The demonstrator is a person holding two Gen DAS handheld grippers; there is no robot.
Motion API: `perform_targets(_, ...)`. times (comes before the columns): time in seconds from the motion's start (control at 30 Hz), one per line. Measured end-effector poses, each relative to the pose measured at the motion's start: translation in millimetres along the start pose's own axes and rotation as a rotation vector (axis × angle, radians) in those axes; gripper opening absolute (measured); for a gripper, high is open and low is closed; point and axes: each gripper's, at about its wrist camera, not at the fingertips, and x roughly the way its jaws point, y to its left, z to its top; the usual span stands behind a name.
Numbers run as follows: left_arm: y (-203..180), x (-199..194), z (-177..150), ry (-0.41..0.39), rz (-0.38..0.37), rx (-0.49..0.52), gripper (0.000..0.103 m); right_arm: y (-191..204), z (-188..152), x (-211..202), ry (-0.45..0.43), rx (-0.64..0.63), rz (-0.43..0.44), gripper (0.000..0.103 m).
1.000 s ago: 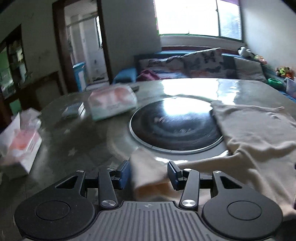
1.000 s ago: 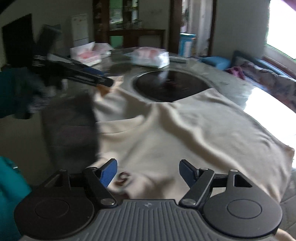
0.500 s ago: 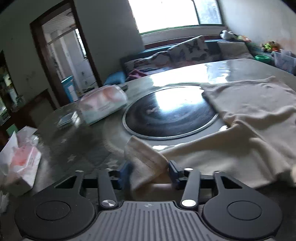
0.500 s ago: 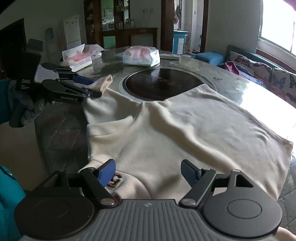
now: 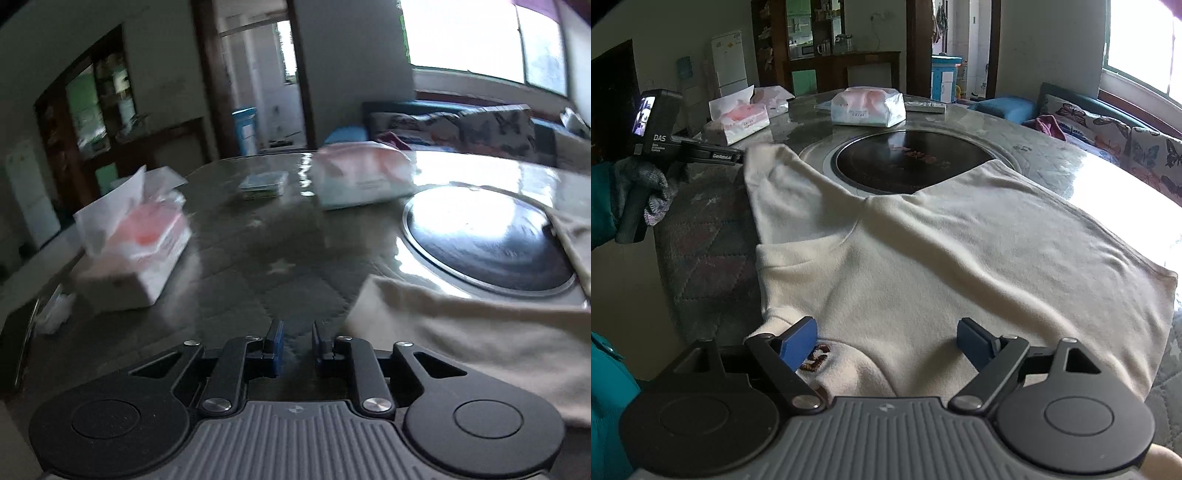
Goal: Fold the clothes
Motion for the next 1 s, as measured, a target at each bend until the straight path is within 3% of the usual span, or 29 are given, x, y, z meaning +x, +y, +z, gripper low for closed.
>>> perform_targets(0.1, -8.8, 0.3, 0.8, -0.01, -0.017, 0.032, 0.021, -0.4, 0.5, 0.4, -0.002, 0.009, 0.0, 0.085)
perform_targets(0.17, -14.7, 0.6, 1.3, -0.017, -0.029, 0.054, 0.033, -0.4, 0.4, 1.2, 0.001, 0.013, 0.003, 0.085)
perform_targets(0.2, -17.6, 0.7, 1.6, -0.02, -0.035, 0.065, 0.044, 0.2, 0.4, 1.7, 0.004, 0.009, 0.002, 0.085)
perform_targets(0.27, -23.5, 0.9, 2.1, -0.027, -0.046, 0.087, 0.046, 1.3, 0.4, 1.5, 0.005, 0.005, 0.002, 0.085)
perform_targets(0.37, -32.3, 1.3, 2.9, -0.038, -0.064, 0.119, 0.04, 3.8, 0.0, -1.0, 0.009, 0.0, 0.009, 0.085)
perform_targets(0.47, -41.1, 1.6, 3.6, -0.048, -0.081, 0.152, 0.01, 6.4, -2.8, -5.8, 0.018, -0.003, 0.019, 0.085)
perform_targets(0.53, -43.2, 2.0, 2.5, -0.054, -0.055, 0.18, 0.006, 7.8, -4.3, -9.5, 0.022, 0.002, 0.032, 0.084)
perform_targets(0.67, -35.1, 4.3, -0.1, -0.054, 0.001, 0.193, 0.004, 10.8, -6.6, -19.4, 0.022, 0.002, 0.045, 0.077)
perform_targets(0.77, -30.8, 4.5, 0.7, -0.047, 0.001, 0.19, 0.004, 11.5, -8.1, -27.0, 0.025, -0.001, 0.043, 0.068)
perform_targets(0.83, -31.8, 2.7, 4.8, -0.044, -0.015, 0.187, 0.009, 12.8, -9.3, -32.4, 0.029, -0.011, 0.038, 0.059)
perform_targets(1.0, -42.7, -7.0, 20.5, -0.052, -0.085, 0.171, 0.014, 15.5, -13.5, -43.7, 0.048, -0.045, 0.029, 0.049)
